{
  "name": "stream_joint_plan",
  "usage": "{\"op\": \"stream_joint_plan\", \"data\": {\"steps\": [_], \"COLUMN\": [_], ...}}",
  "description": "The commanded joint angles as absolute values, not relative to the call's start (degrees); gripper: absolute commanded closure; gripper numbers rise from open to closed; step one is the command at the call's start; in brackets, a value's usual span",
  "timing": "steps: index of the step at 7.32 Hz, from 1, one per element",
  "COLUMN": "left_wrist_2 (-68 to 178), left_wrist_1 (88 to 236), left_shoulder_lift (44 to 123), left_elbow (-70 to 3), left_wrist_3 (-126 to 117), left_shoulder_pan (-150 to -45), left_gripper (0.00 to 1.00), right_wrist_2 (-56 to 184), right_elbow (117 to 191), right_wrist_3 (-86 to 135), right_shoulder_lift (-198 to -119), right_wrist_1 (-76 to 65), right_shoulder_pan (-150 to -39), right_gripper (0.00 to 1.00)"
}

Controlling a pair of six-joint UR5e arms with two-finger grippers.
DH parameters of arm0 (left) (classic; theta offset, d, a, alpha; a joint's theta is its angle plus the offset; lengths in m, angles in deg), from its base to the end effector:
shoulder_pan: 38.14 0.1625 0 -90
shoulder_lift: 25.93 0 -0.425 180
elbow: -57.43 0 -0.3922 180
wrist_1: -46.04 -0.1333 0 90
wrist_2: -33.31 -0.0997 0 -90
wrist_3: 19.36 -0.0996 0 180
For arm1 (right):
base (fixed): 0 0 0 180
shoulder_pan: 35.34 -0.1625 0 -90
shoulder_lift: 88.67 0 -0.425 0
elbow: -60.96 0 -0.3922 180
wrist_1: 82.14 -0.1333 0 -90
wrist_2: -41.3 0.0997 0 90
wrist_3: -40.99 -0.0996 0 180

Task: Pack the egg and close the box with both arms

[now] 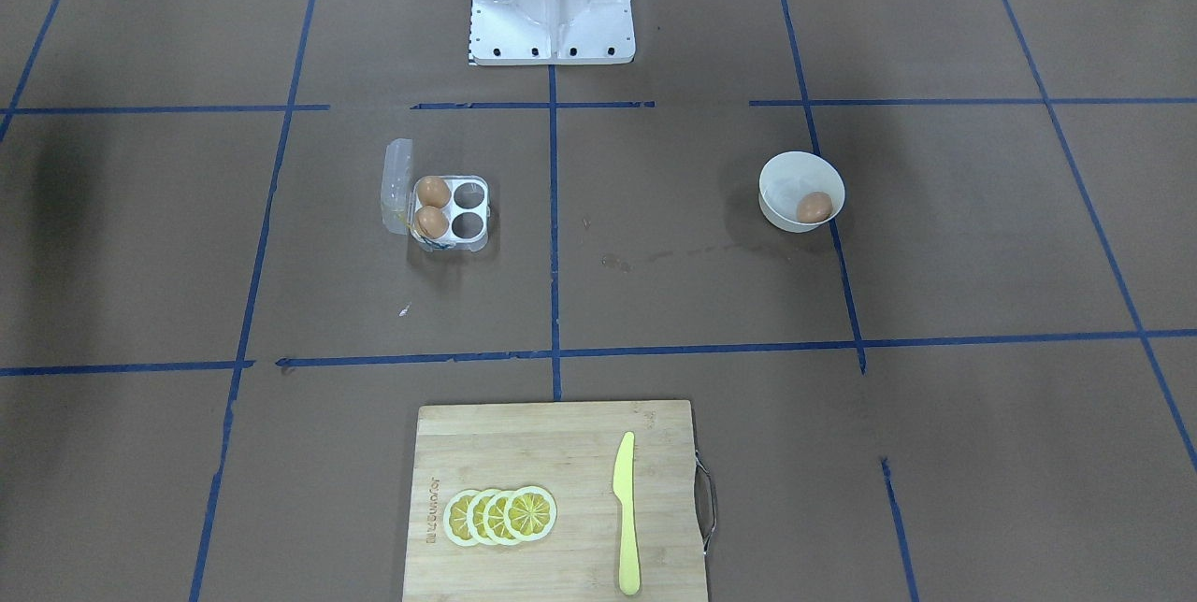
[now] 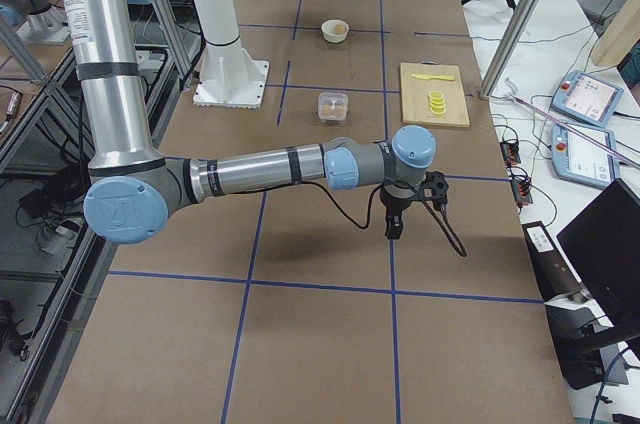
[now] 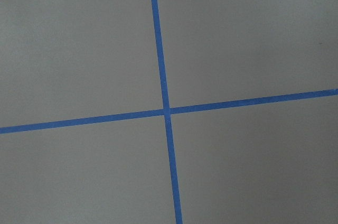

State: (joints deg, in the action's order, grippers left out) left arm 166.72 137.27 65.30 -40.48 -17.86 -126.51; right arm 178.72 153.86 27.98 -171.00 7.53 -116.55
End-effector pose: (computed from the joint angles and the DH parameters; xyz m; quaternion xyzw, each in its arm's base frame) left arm -0.0504 -0.5091 0.5783 0.0739 0.3705 0.0345 0.9253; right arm -0.0252 -0.5556 0.5591 0.0097 -0.4095 -0.0046 0.9122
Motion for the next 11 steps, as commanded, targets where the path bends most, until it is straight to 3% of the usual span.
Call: {"op": "stream_joint_plan", "data": {"steps": [1, 11], "left_wrist_2": [166.8, 171.9], "left_wrist_1": [137.0, 146.8], "left_shoulder_lift": [65.7, 65.5], "left_elbow": [-40.9, -40.5], "left_wrist_3": [-17.6, -14.3], "left_shoulder_pan": [-126.3, -120.3], "left_gripper": [0.0, 0.0], "right_wrist_2": [178.7, 180.2], "right_elbow": [153.8, 152.5], "right_wrist_3": [28.0, 27.5], "right_shoulder_lift": [-171.0, -172.1], "right_wrist_1": [7.6, 3.3], "right_shoulder_pan": [-116.5, -116.0], "right_gripper": [0.0, 0.0]}}
